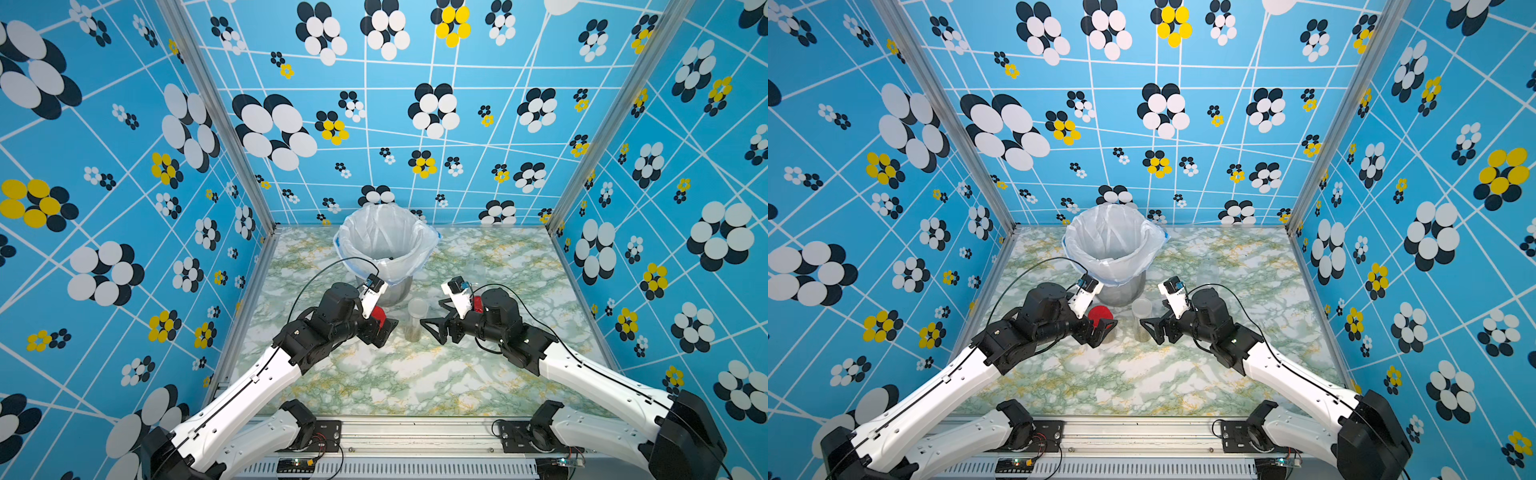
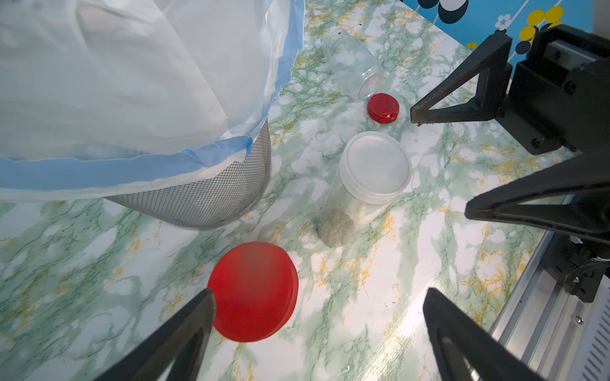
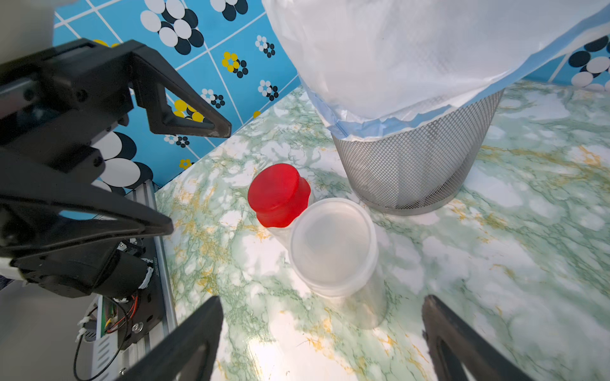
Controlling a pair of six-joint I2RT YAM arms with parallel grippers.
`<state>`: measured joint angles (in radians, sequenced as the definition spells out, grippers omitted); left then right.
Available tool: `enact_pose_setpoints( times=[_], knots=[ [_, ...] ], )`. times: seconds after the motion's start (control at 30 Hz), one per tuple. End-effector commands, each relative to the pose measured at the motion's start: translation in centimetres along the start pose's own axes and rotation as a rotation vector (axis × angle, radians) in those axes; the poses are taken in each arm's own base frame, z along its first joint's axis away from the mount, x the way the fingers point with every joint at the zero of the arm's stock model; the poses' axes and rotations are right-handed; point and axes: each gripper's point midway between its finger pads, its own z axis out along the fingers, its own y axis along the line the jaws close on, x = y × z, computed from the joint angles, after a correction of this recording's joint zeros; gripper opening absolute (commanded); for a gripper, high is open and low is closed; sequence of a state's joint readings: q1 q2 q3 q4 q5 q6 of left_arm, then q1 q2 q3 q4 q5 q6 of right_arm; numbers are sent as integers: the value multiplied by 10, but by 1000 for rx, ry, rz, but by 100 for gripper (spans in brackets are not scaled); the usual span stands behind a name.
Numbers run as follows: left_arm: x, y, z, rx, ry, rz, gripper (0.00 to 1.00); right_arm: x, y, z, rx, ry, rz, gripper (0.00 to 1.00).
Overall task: Empty moldy mung beans from jars
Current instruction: Pick up the jar from the center of the board.
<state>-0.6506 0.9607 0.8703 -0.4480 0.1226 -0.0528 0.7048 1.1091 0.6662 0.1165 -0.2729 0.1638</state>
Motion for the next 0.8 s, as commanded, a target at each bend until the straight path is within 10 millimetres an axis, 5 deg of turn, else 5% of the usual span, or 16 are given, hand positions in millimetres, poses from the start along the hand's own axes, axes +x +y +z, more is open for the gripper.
enact_pose_setpoints(
  times=[0.0, 0.77],
  knots=[
    [4, -2, 3, 7, 3, 0, 99, 5, -1, 11, 0, 12, 11, 96],
    [15, -3, 9, 15, 18, -32, 99, -1, -15, 73, 31, 39, -27, 94]
  ],
)
